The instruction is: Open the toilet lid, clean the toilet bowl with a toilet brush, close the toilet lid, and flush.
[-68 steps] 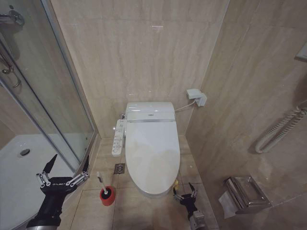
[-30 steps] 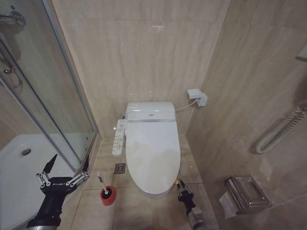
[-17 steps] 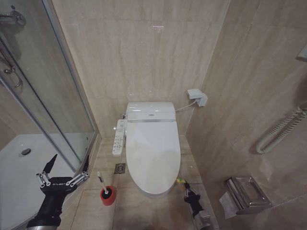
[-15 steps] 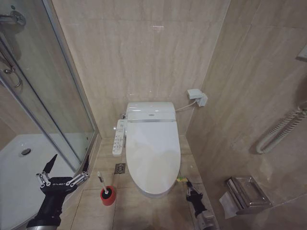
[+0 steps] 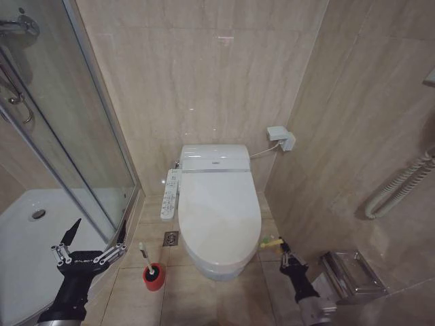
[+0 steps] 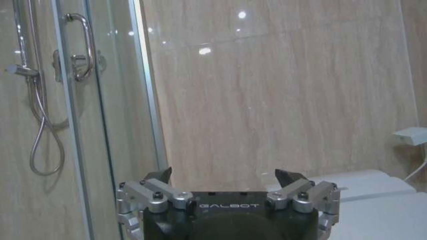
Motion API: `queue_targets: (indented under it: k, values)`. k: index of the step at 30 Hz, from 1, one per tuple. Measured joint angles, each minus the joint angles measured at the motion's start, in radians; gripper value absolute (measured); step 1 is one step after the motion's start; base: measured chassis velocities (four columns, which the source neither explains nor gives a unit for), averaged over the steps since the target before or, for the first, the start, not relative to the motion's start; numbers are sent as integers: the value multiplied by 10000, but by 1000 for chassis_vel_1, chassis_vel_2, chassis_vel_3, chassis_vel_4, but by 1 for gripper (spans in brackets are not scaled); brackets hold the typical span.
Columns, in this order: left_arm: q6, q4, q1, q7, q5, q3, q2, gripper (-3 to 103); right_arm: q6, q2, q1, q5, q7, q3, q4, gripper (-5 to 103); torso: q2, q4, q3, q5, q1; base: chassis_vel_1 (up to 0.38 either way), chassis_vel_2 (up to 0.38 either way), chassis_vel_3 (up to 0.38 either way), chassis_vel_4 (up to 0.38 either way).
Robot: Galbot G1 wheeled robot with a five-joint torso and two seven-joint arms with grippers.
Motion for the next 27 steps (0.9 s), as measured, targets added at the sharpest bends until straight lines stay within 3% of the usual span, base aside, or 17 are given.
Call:
queue_targets:
  k: [6,14,27]
  values:
    - [0,0,0,0,0,-1,0,100,-543,-140,-105,307,252,196,1377,0,-1,-1,0,0,0,0,0,0,0]
    - [0,0,0,0,0,0,0,100,-1879,-504,1722,1042,875,132,2636,0,-1,3,1,-2,0,0,0,0,0]
    - [0,0,0,0,0,0,0,100,-2678,-1368,4107,2121,1050,127,2047,0,-1,3,1,1,1,0,0,0,0]
